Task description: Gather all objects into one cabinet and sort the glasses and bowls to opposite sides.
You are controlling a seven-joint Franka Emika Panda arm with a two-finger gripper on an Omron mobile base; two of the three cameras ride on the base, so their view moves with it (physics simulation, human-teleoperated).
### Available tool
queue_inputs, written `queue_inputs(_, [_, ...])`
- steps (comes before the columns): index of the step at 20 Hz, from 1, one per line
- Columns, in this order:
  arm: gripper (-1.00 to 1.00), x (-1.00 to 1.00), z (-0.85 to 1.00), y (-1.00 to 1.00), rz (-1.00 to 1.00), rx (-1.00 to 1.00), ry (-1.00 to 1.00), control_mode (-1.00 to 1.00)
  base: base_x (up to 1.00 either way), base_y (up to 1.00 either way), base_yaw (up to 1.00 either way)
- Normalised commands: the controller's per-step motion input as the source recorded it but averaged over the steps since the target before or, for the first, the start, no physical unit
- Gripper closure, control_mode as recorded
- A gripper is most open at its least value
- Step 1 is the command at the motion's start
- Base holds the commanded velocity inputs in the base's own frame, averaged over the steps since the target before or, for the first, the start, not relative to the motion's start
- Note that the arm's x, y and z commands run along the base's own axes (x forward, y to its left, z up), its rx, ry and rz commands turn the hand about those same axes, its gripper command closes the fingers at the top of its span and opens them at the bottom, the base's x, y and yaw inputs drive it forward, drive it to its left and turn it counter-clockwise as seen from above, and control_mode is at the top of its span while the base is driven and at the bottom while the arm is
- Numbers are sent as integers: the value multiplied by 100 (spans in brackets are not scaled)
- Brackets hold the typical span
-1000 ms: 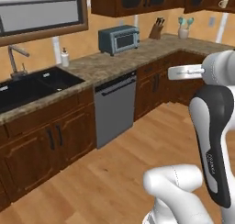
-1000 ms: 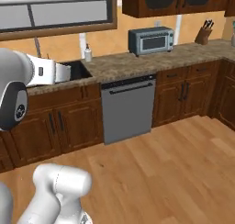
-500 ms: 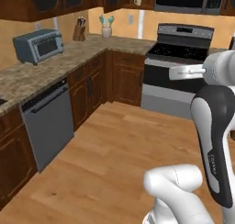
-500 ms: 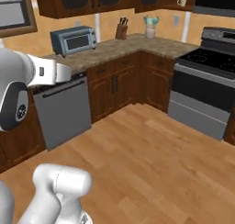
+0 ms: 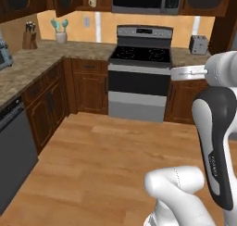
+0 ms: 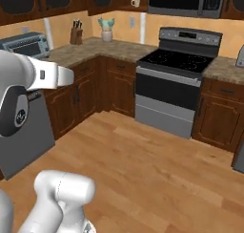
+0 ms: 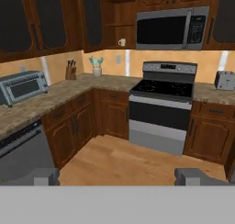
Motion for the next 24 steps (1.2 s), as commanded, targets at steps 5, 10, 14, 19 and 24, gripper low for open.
queue_inputs(5, [-100,0,0,0,0,0,0,100,99,1,-8])
queue_inputs(10, [-100,0,0,0,0,0,0,100,100,5,-20])
queue_inputs(14, [-100,0,0,0,0,0,0,100,96,39,-27])
queue_inputs(19, [-100,0,0,0,0,0,0,100,83,63,-2])
queue_inputs(24, [-100,0,0,0,0,0,0,100,70,50,2])
